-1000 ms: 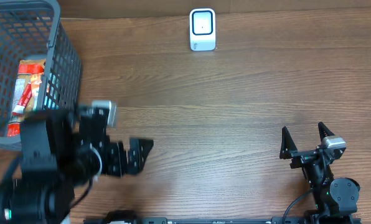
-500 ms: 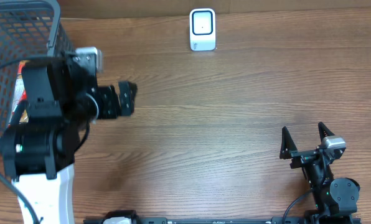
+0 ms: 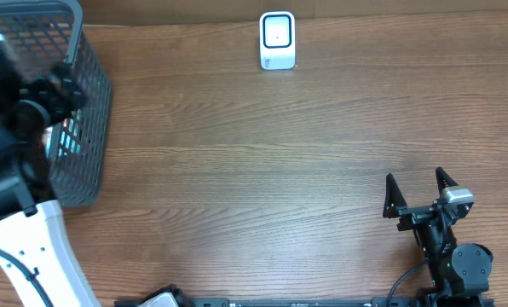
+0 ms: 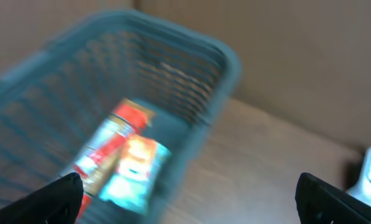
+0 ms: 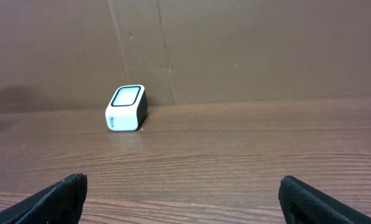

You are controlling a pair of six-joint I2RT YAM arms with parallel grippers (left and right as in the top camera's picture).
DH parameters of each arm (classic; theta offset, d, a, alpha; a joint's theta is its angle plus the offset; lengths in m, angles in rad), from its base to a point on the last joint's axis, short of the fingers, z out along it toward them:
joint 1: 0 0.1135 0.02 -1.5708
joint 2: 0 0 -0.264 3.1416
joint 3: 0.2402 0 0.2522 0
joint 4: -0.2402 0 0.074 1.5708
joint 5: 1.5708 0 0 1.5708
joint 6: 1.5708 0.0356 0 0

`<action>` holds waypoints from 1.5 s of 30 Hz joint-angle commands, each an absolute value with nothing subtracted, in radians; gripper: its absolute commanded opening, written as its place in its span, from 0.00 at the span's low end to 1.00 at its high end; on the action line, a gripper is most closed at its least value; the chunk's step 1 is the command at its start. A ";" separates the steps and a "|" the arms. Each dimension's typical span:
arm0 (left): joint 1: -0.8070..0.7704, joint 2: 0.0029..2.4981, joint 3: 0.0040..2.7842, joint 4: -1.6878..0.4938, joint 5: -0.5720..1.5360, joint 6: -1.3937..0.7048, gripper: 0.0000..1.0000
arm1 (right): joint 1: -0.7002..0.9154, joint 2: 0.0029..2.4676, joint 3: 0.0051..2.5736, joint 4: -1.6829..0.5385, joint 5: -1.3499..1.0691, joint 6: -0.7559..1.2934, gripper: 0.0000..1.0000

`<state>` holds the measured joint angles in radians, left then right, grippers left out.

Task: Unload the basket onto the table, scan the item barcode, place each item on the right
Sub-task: 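Move the left gripper up and over into the grey basket, then grasp an orange-and-teal snack packet in the basket with the left gripper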

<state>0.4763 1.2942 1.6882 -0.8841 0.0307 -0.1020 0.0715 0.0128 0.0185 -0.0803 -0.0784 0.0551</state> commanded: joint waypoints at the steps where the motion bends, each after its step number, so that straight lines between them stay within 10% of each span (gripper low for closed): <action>1: 0.563 1.319 1.718 -0.837 0.039 -0.090 0.99 | 0.065 0.005 0.008 -0.077 -0.081 0.051 1.00; 19: 0.803 1.682 1.718 -0.797 0.292 0.096 1.00 | 0.065 0.005 0.008 -0.077 -0.081 0.051 1.00; 45: 0.723 1.964 1.717 -0.837 0.336 0.285 1.00 | 0.065 0.005 0.008 -0.077 -0.081 0.051 1.00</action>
<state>0.7326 1.9320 1.6958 -0.8333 0.3397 0.2554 0.0715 0.0128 0.0185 -0.0807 -0.0788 0.0551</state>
